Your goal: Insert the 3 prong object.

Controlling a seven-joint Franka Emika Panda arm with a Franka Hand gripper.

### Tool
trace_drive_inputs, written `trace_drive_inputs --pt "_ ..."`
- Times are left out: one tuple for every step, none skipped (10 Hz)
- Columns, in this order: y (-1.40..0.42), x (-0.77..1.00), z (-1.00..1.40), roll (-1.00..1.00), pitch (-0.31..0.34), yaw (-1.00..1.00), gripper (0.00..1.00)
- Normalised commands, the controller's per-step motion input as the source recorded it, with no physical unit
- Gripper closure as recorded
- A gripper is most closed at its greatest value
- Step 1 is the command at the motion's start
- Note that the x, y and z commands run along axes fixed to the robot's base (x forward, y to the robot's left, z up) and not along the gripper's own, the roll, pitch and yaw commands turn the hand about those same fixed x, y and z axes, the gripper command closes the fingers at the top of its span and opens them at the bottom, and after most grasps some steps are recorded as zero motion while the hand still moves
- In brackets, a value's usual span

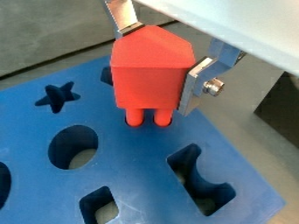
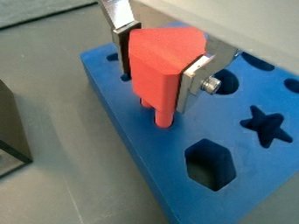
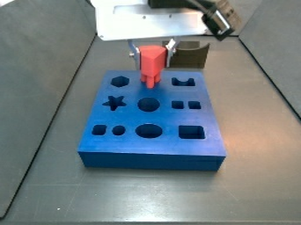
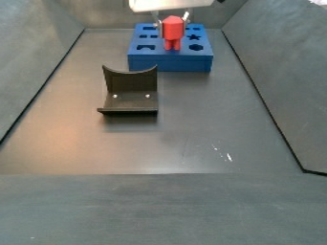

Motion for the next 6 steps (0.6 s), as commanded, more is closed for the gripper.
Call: trace_drive_inputs --pt "0.00 0.00 -0.34 0.08 -0.016 0.00 1.00" --pt "0.00 0.00 -0.35 0.08 -0.023 0.00 1.00" --pt "0.00 0.00 -0.34 0.09 -0.010 0.00 1.00" --pt "0.00 0.00 -0.28 0.04 -0.014 0.00 1.00" --pt "0.00 -0.04 0.00 -0.03 -0.073 0.00 1.00" --pt "0.00 0.00 0.00 0.00 0.000 0.00 1.00"
